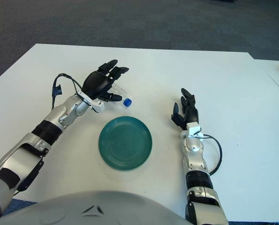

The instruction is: Put the bottle into the plate.

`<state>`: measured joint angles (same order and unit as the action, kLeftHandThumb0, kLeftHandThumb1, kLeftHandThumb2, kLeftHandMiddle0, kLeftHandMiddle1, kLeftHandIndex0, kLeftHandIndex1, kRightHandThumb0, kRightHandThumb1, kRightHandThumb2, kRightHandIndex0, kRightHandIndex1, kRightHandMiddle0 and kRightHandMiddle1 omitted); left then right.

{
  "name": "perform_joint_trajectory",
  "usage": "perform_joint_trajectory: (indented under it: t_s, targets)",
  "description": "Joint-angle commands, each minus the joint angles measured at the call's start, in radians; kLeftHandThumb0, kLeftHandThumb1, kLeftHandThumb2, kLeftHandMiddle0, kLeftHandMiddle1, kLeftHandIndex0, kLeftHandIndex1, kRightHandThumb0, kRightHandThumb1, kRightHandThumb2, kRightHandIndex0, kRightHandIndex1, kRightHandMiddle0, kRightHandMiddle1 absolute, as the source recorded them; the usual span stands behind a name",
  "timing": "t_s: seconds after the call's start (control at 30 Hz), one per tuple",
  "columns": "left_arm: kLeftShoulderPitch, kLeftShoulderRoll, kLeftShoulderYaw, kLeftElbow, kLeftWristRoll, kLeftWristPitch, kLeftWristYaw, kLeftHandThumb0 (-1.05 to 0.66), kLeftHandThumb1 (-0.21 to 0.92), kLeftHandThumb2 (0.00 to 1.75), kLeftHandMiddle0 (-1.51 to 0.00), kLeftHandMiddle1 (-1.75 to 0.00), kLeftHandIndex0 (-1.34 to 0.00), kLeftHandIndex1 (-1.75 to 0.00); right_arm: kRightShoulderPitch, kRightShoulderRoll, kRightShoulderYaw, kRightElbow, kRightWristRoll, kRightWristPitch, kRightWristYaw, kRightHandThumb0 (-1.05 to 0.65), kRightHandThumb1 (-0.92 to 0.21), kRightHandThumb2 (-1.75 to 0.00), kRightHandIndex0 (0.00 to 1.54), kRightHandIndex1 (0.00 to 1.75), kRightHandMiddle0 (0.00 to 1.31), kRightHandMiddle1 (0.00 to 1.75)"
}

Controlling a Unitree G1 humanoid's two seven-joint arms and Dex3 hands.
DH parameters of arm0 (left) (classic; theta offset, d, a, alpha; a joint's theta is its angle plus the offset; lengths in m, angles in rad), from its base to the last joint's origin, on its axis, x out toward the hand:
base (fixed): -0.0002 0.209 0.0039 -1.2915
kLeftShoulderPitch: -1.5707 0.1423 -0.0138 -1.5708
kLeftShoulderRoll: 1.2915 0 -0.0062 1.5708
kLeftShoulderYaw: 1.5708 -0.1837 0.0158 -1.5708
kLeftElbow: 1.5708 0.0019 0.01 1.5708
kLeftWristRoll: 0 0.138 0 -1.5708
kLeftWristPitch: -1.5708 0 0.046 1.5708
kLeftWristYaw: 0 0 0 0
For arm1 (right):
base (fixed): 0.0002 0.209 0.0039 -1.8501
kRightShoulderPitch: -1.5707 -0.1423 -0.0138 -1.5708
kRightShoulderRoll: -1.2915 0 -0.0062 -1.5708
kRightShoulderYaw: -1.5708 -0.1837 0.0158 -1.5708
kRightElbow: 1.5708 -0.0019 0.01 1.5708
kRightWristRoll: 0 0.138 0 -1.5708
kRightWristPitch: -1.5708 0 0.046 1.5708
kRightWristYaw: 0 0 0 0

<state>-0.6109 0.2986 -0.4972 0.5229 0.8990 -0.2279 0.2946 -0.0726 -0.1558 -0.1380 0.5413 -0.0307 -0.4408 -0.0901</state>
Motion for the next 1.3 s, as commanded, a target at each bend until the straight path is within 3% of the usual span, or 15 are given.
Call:
perform_joint_trajectory:
  t_s: [0.0, 0.5, 1.27]
  targets:
    - [-0.039, 0.002, -0.015, 0.036, 0.010, 0.002, -0.010, -1.05, 0.92, 0.63, -0.26, 0.00, 0.00, -0.72, 0.083, 0.048, 0.027, 0.063, -0.006, 0.055, 0.006, -0.67, -0.92, -0.77, 0.21, 0.01, 0.00, 0.55]
    - [-0.160, -0.026, -0.094, 0.267, 0.047, -0.032, 0.039, -1.05, 0.92, 0.67, -0.22, 0.00, 0.00, -0.60, 0.100, 0.064, 0.021, 0.037, 0.024, 0.063, 0.011, -0.67, -0.92, -0.76, 0.21, 0.00, 0.00, 0.56]
    - [-0.205, -0.066, -0.143, 0.511, 0.031, -0.077, 0.074, -1.05, 0.92, 0.67, -0.16, 0.00, 0.00, -0.44, 0.118, 0.060, -0.010, 0.009, 0.069, 0.086, 0.043, -0.66, -0.92, -0.75, 0.22, 0.00, 0.00, 0.59]
